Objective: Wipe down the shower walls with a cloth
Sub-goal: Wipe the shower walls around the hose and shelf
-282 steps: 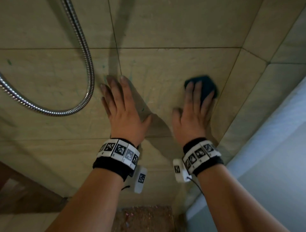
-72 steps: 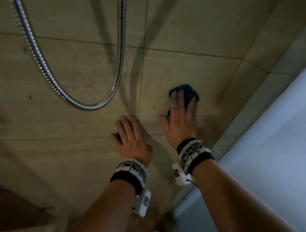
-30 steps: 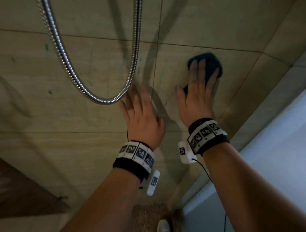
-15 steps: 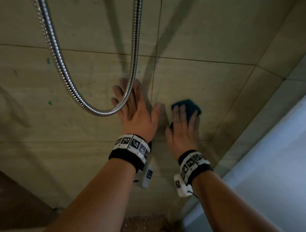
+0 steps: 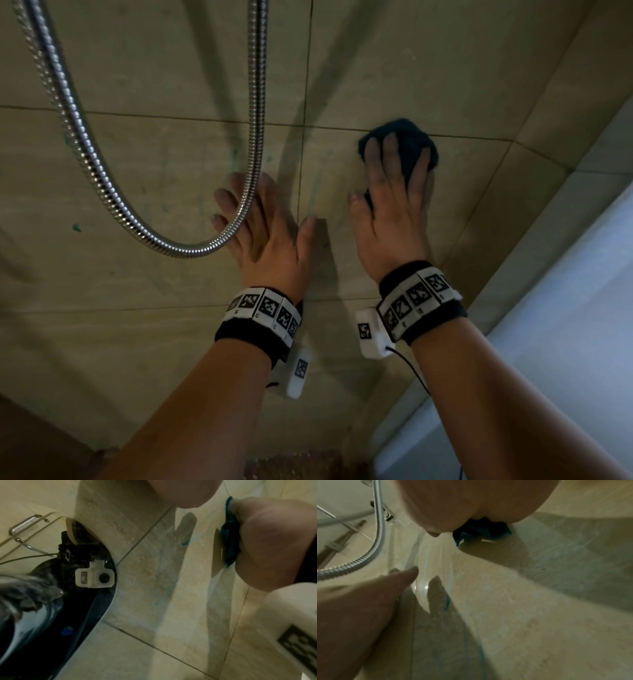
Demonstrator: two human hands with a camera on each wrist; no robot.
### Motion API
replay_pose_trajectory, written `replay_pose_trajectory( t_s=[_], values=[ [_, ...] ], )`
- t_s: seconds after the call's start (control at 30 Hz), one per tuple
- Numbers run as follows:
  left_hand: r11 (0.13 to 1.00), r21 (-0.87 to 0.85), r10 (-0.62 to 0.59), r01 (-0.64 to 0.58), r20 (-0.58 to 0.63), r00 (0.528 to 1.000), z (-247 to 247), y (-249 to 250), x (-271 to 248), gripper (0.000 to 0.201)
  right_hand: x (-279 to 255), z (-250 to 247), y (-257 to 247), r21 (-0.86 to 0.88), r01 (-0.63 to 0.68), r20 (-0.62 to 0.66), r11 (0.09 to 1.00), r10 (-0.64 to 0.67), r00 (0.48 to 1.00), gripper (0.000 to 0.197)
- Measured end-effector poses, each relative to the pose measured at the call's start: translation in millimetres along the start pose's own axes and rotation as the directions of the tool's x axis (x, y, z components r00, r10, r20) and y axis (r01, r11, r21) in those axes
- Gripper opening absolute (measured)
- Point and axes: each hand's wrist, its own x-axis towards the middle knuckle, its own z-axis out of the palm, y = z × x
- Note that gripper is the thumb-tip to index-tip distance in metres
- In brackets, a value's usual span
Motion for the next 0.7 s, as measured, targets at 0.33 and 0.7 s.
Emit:
replay_pose_trajectory(
  t_s=[0.33,0.7],
  values=[
    [1.000,-0.023,0.011,-0.010,0.048,0.999,-1.4,-4.8,-0.6,0.082,-7.8,-8.0,36.2,0.243,-0.291,-0.094,0.925,0.321,0.942,0.063],
    [1.000,-0.023,0.018,-0.017,0.034,0.999,0.8,-5.2,0.0,0.084,-9.7,-5.4,-2.3,0.173,-0.216,-0.022,0.961,0.223,0.975,0.064]
  ],
)
